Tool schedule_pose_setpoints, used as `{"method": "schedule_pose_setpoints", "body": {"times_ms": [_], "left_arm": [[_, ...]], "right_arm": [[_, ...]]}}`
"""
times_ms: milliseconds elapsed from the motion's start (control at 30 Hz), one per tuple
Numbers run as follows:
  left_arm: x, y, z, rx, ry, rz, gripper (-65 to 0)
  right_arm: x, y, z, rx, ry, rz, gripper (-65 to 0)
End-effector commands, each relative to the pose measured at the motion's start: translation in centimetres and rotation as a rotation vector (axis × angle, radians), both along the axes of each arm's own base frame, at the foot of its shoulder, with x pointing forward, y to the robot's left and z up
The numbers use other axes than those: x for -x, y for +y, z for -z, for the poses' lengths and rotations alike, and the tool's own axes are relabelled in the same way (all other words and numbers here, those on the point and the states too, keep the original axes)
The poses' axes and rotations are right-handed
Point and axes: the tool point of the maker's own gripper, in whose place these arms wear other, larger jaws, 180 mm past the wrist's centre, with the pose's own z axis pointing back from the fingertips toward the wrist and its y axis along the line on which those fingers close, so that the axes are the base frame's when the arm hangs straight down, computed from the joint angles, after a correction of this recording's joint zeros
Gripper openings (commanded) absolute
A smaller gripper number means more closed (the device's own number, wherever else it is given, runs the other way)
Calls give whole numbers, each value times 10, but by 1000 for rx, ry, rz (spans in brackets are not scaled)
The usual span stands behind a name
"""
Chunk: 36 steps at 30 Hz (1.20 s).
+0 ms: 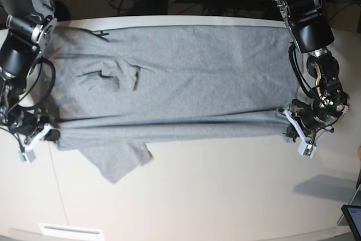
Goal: Fold the T-shirt properly
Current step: 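Lift the hem with both grippers and fold it toward the collar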
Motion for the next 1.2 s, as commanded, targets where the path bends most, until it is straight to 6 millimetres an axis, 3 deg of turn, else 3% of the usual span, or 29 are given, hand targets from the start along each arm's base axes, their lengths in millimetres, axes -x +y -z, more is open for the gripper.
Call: {"method": "schedule_pose_setpoints", "body": {"times_ms": [0, 133, 267, 533, 700, 1167], "left_arm": [[-9, 11, -24, -33, -63, -11, -650], [-3, 10, -31, -66, -80, 4, -650], [4, 13, -26, -85, -39, -4, -650], [22, 5, -30, -140, -39, 31, -650], [31, 10, -33, -184, 3, 17, -650], [62, 12, 0, -197, 118, 24, -650]], "right_arm": [[-14, -15, -25, 28, -73, 19, -650], [-6, -17, -29, 73, -80, 7, -650], [0, -20, -32, 105, -71, -4, -650], [14, -20, -19, 110, -10, -15, -650], [23, -19, -9, 108, 15, -17, -650], [37, -10, 7, 92, 59, -28, -650]]}}
